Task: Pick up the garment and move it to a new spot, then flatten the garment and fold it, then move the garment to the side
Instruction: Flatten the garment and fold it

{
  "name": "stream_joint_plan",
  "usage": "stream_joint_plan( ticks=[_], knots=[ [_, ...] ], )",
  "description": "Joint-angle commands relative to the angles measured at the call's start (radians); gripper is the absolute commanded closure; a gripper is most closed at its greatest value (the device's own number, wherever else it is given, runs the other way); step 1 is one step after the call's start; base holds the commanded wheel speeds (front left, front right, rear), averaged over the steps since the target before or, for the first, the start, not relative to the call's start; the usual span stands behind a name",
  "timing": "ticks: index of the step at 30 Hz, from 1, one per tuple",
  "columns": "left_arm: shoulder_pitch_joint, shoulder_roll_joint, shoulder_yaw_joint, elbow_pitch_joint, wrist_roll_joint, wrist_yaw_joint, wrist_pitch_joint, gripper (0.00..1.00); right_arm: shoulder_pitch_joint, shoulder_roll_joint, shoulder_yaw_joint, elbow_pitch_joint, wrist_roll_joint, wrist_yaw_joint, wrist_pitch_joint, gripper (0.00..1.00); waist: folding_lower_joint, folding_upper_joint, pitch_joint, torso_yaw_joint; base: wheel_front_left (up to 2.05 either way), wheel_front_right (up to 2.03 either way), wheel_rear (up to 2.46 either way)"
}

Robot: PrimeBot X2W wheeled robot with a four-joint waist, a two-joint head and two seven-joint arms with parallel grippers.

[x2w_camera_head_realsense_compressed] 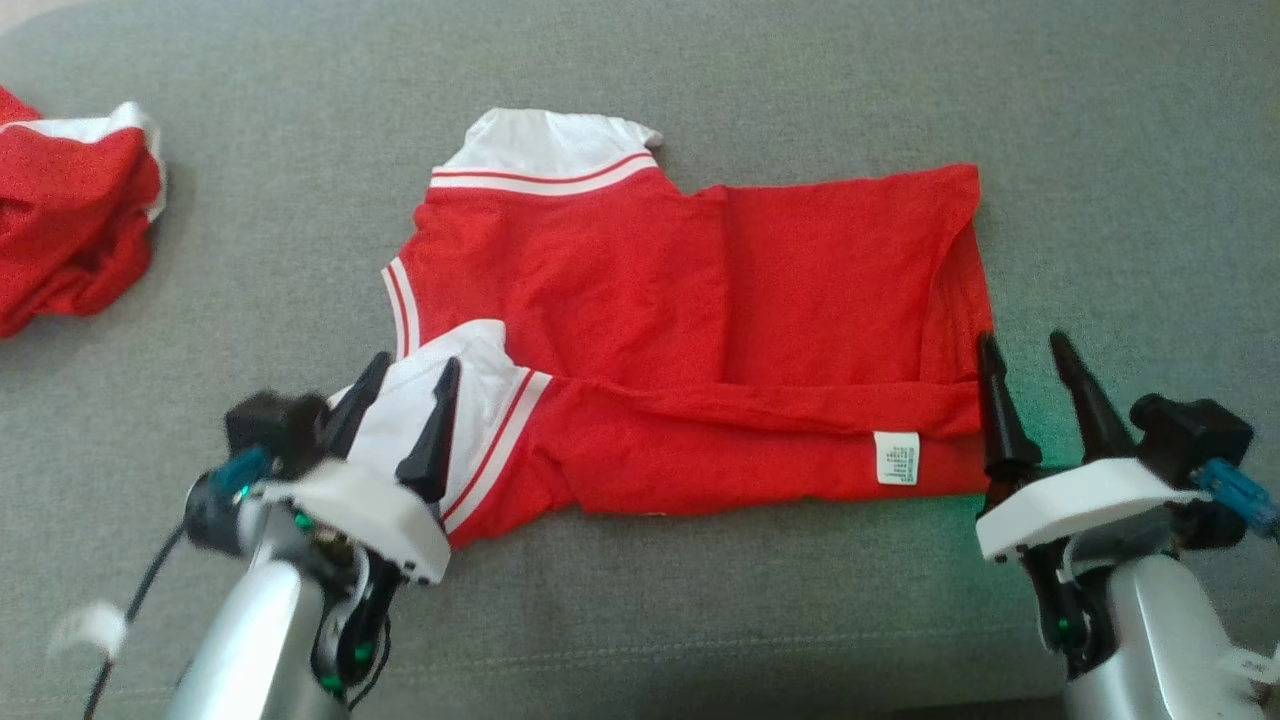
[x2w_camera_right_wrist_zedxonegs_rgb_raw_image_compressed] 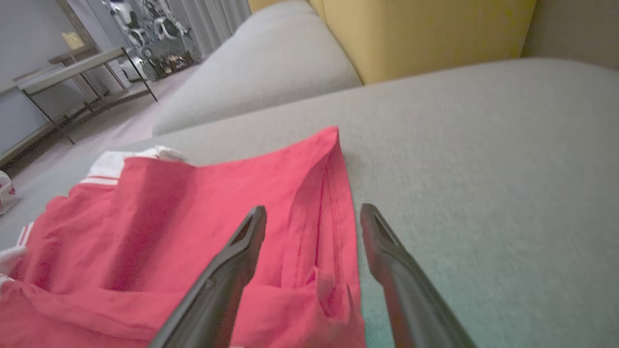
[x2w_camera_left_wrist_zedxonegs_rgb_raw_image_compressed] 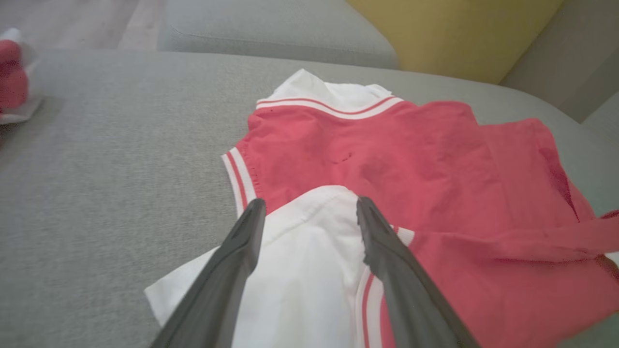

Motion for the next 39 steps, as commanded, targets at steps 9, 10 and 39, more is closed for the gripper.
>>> stream_joint_plan(
  ticks=[9,10,39],
  knots=[
    [0.11,0.01,0.092,-0.154,0.061,0.117,-0.183,0.0,0.06,-0.009,0.018,-0.198,-0.083,-0.001,-0.073,0.0,0.0,0.0,-0.077,0.028,0.0,0.0,0.0],
    [0.124,0.011,0.095,-0.169,0.068,0.126,-0.191,0.0,0.073,-0.009,0.018,-0.215,-0.088,-0.001,-0.071,0.0,0.0,0.0,-0.086,0.03,0.0,0.0,0.0],
    [0.211,0.023,0.053,-0.179,0.073,0.125,-0.143,0.0,0.206,-0.009,0.021,-0.322,-0.078,-0.001,0.019,0.0,0.0,0.0,-0.134,0.035,0.0,0.0,0.0]
  ],
)
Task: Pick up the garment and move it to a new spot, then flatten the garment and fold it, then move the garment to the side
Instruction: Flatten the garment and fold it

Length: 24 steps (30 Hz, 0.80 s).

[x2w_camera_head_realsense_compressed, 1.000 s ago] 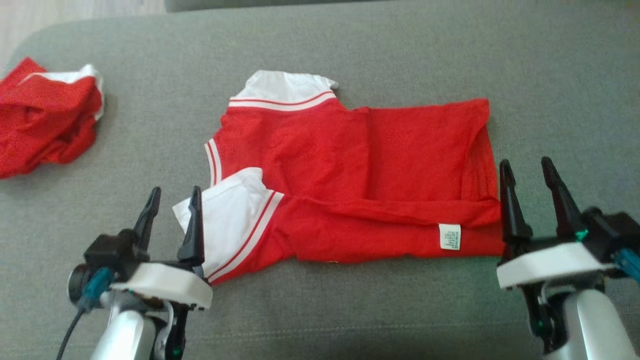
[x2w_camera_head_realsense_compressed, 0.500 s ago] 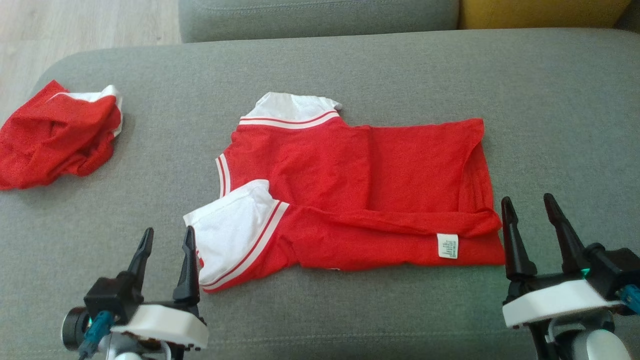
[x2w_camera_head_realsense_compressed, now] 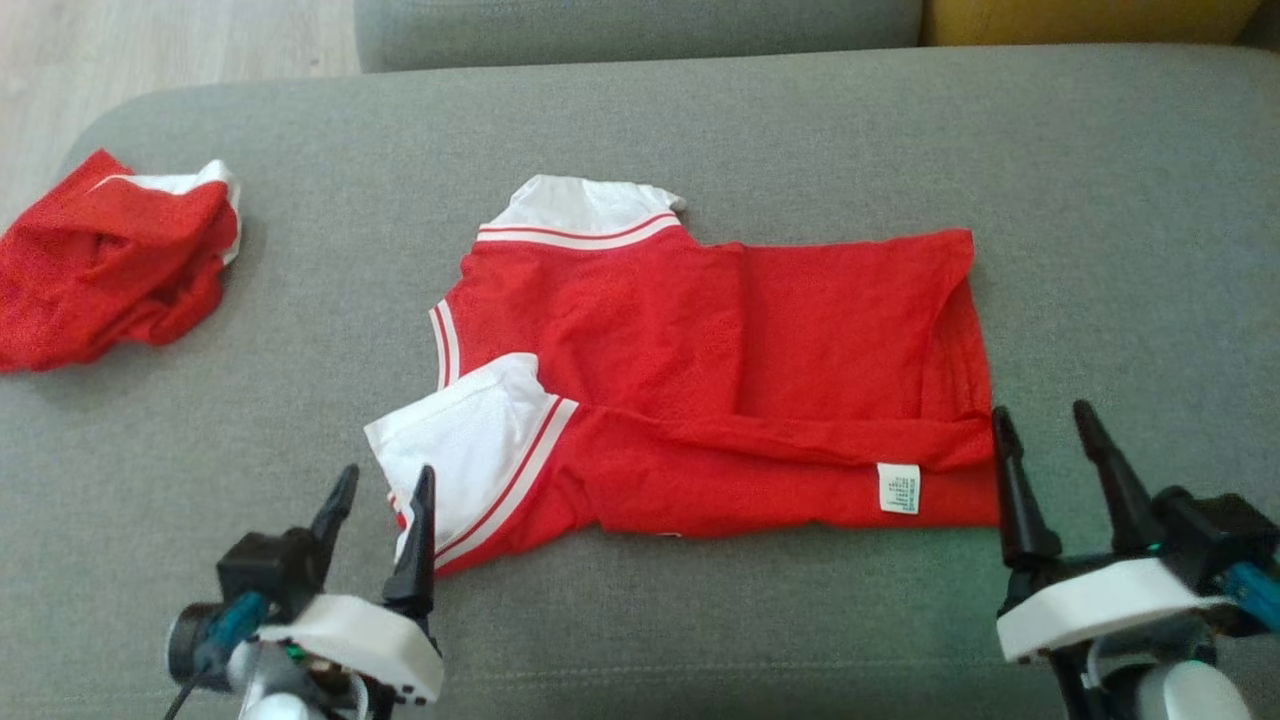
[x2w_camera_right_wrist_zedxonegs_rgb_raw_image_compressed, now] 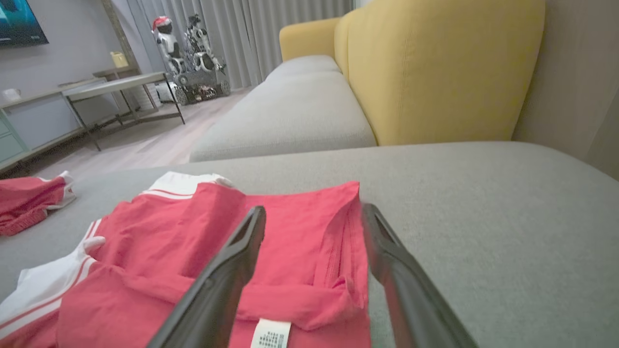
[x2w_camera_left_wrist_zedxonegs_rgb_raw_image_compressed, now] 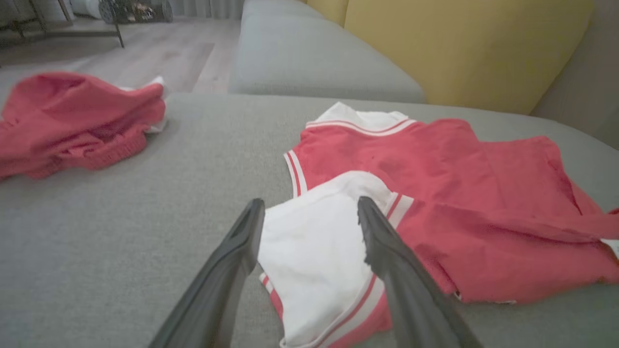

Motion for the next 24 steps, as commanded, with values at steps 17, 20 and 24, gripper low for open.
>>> stream_joint_plan(
  ticks=[17,20,24],
  knots=[
    [-0.141,-0.043,0.021,0.228,-0.158,-0.075,0.158,0.0,-0.15,-0.009,0.02,0.287,0.0,-0.001,0.121,0.0,0.0,0.0,0.15,0.004,0.0,0.0,0.0],
    [-0.158,-0.046,0.017,0.25,-0.178,-0.094,0.182,0.0,-0.165,-0.009,0.004,0.317,-0.002,-0.001,0.16,0.0,0.0,0.0,0.165,0.005,0.0,0.0,0.0],
    [-0.166,-0.043,0.001,0.267,-0.184,-0.112,0.205,1.0,-0.175,-0.009,-0.015,0.349,0.002,-0.001,0.203,0.0,0.0,0.0,0.177,0.005,0.0,0.0,0.0]
  ],
)
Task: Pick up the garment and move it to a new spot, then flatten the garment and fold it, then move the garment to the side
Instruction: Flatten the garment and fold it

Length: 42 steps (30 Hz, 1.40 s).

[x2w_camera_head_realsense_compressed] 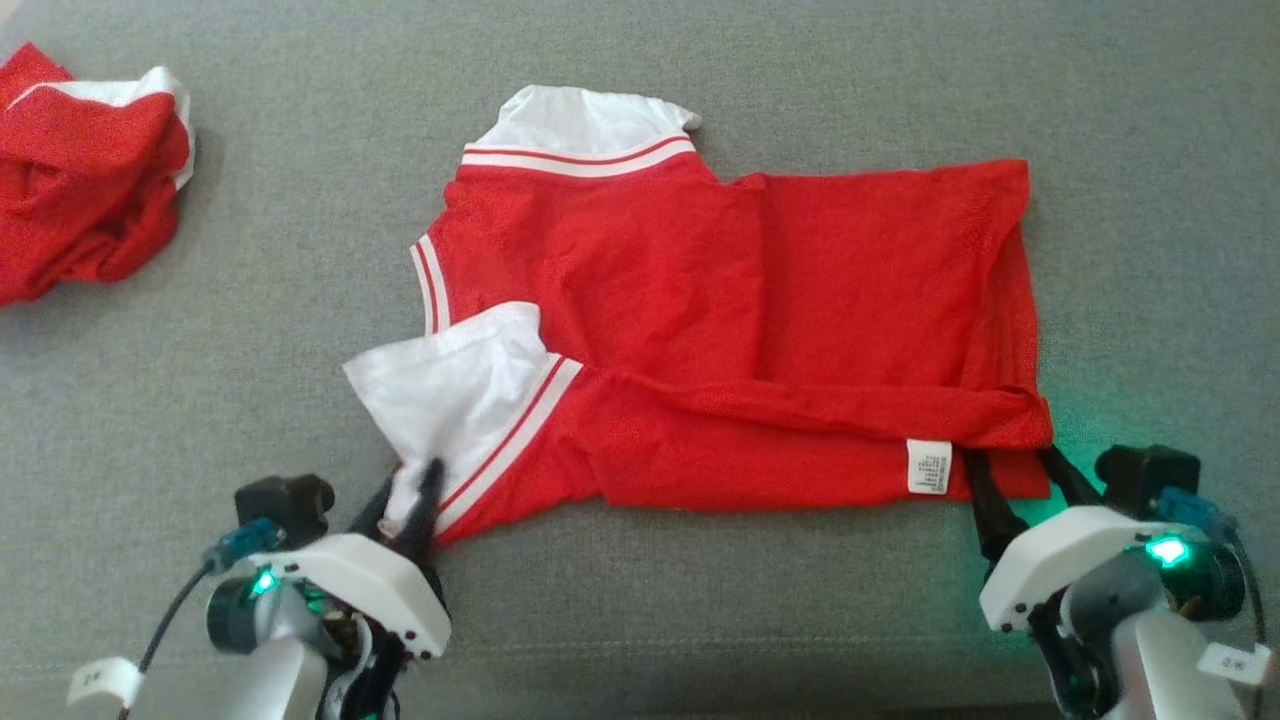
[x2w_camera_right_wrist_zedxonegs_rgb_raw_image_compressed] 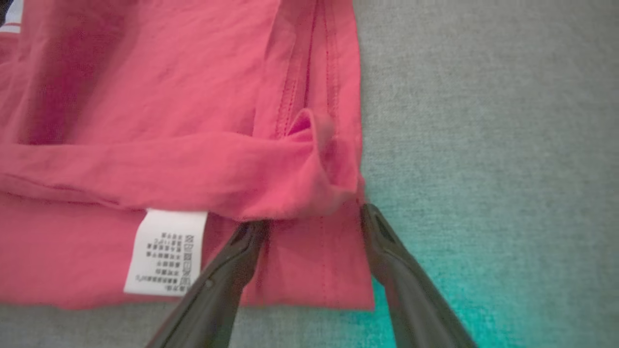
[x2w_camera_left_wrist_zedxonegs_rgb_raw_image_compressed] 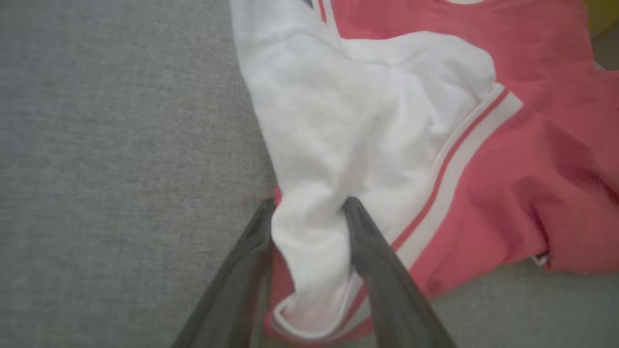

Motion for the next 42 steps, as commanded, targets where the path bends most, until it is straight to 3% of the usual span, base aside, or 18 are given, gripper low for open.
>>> stream_joint_plan(
  ticks=[1,4,14,27,28,29,30,31,42],
  knots=[
    [-0.009,0.003,0.011,0.016,-0.003,-0.004,0.028,1.0,-0.008,-0.008,0.019,0.014,0.01,-0.001,0.032,0.0,0.0,0.0,0.003,-0.001,0.0,0.0,0.0],
    [-0.008,0.01,0.003,0.007,0.006,-0.008,0.018,1.0,-0.014,-0.008,0.02,0.021,0.022,-0.001,0.037,1.0,0.0,0.0,0.008,0.0,0.0,0.0,0.0],
    [0.029,0.035,0.015,-0.101,0.019,0.019,-0.023,1.0,0.0,-0.008,0.016,-0.045,0.05,-0.001,0.008,1.0,0.0,0.0,-0.006,0.003,0.0,0.0,0.0],
    [0.198,0.088,0.065,-0.313,-0.025,0.099,0.067,1.0,0.135,-0.008,-0.023,-0.174,0.088,-0.001,0.052,1.0,0.0,0.0,-0.073,0.008,0.0,0.0,0.0],
    [0.204,0.089,0.064,-0.317,-0.028,0.102,0.075,1.0,0.137,-0.008,-0.024,-0.173,0.089,-0.001,0.053,0.84,0.0,0.0,-0.075,0.007,0.0,0.0,0.0],
    [0.207,0.088,0.064,-0.319,-0.031,0.104,0.079,1.0,0.137,-0.008,-0.023,-0.174,0.095,-0.001,0.046,0.0,0.0,0.0,-0.079,0.006,0.0,0.0,0.0],
    [0.21,0.086,0.064,-0.319,-0.032,0.108,0.082,0.16,0.135,-0.008,-0.021,-0.174,0.095,-0.001,0.039,0.0,0.0,0.0,-0.082,0.005,0.0,0.0,0.0],
    [0.209,0.084,0.062,-0.318,-0.032,0.111,0.083,0.0,0.132,-0.008,-0.021,-0.175,0.096,-0.001,0.03,0.0,0.0,0.0,-0.084,0.005,0.0,0.0,0.0],
    [0.115,0.085,0.079,-0.371,0.062,0.138,-0.099,0.0,0.081,-0.008,-0.007,-0.363,0.049,-0.001,-0.138,0.0,0.0,0.0,-0.129,-0.003,0.0,0.0,0.0]
  ],
)
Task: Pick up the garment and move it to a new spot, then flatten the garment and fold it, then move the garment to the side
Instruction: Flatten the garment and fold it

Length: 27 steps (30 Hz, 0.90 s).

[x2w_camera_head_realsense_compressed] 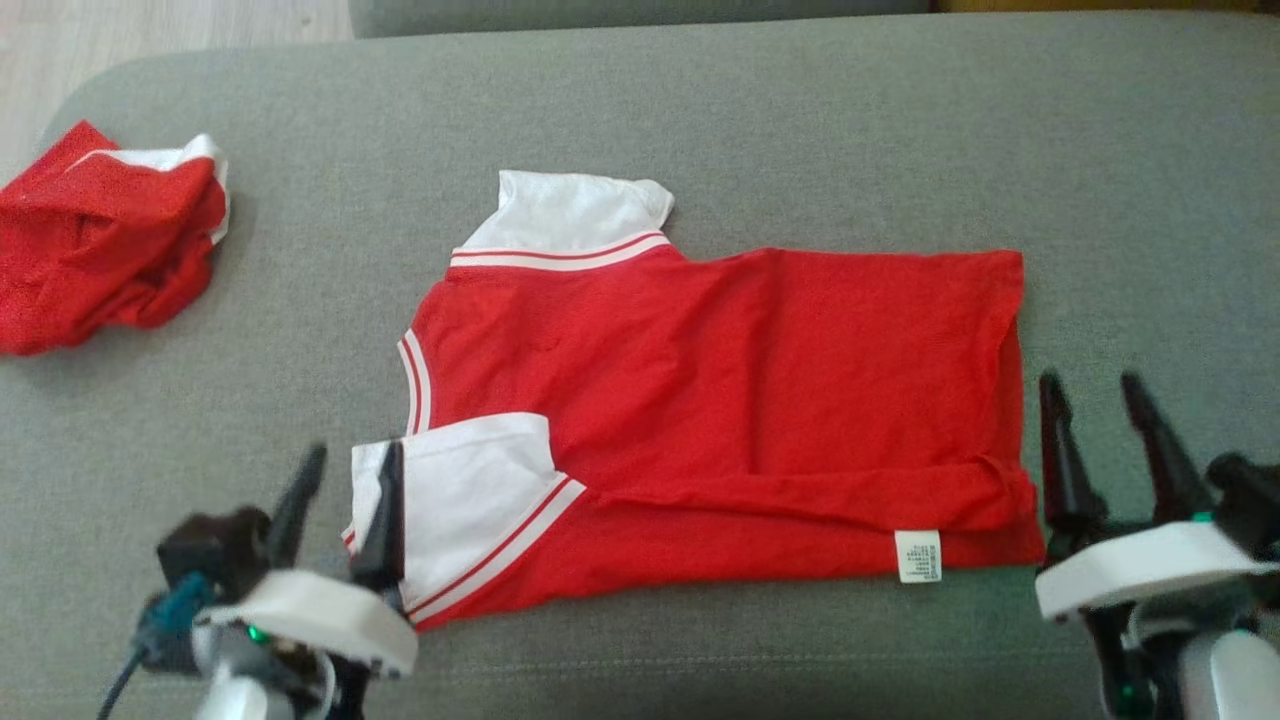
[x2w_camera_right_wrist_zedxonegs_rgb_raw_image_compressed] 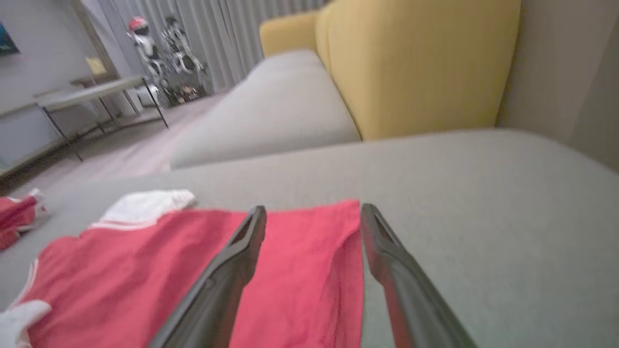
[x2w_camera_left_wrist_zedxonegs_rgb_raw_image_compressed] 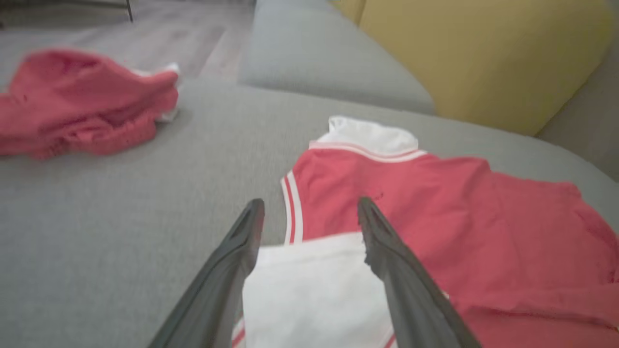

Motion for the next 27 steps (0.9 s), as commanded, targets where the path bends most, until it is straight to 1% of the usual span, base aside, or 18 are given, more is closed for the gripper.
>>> stream_joint_plan(
  ticks=[1,4,7,12,14,18,21,24,27],
  knots=[
    [-0.074,0.017,0.047,-0.05,0.027,0.009,-0.037,0.0,-0.049,-0.009,0.031,-0.078,-0.015,-0.001,-0.028,0.0,0.0,0.0,-0.011,-0.002,0.0,0.0,0.0],
    [-0.113,0.028,0.05,-0.074,0.064,0.02,-0.077,0.0,-0.057,-0.009,0.048,-0.142,-0.032,-0.001,-0.039,0.0,0.0,0.0,-0.02,-0.006,0.0,0.0,0.0],
    [-0.137,0.036,0.052,-0.081,0.08,0.028,-0.086,0.0,-0.058,-0.009,0.063,-0.179,-0.039,-0.001,-0.03,0.0,0.0,0.0,-0.025,-0.011,0.0,0.0,0.0],
    [-0.156,0.039,0.046,-0.076,0.089,0.033,-0.077,0.0,-0.055,-0.009,0.07,-0.193,-0.04,-0.001,-0.013,0.0,0.0,0.0,-0.014,-0.015,0.0,0.0,0.0],
    [-0.174,0.04,0.037,-0.072,0.093,0.028,-0.07,0.0,-0.056,-0.009,0.072,-0.195,-0.038,-0.001,-0.01,0.0,0.0,0.0,-0.001,-0.016,0.0,0.0,0.0],
    [-0.252,0.043,0.017,-0.048,0.096,0.002,-0.052,0.0,-0.072,-0.009,0.077,-0.2,-0.035,-0.001,-0.006,0.0,0.0,0.0,0.048,-0.017,0.0,0.0,0.0],
    [-0.363,0.036,-0.006,-0.004,0.094,-0.034,-0.034,0.0,-0.094,-0.009,0.076,-0.206,-0.035,-0.001,-0.003,0.0,0.0,0.0,0.103,-0.017,0.0,0.0,0.0],
    [-0.503,0.017,-0.029,0.07,0.09,-0.073,-0.011,0.0,-0.121,-0.009,0.079,-0.21,-0.035,-0.001,-0.002,0.0,0.0,0.0,0.165,-0.023,0.0,0.0,0.0],
    [-0.652,-0.01,-0.047,0.18,0.08,-0.113,0.004,0.0,-0.152,-0.009,0.088,-0.208,-0.037,-0.001,-0.003,0.0,0.0,0.0,0.222,-0.036,0.0,0.0,0.0]
  ],
)
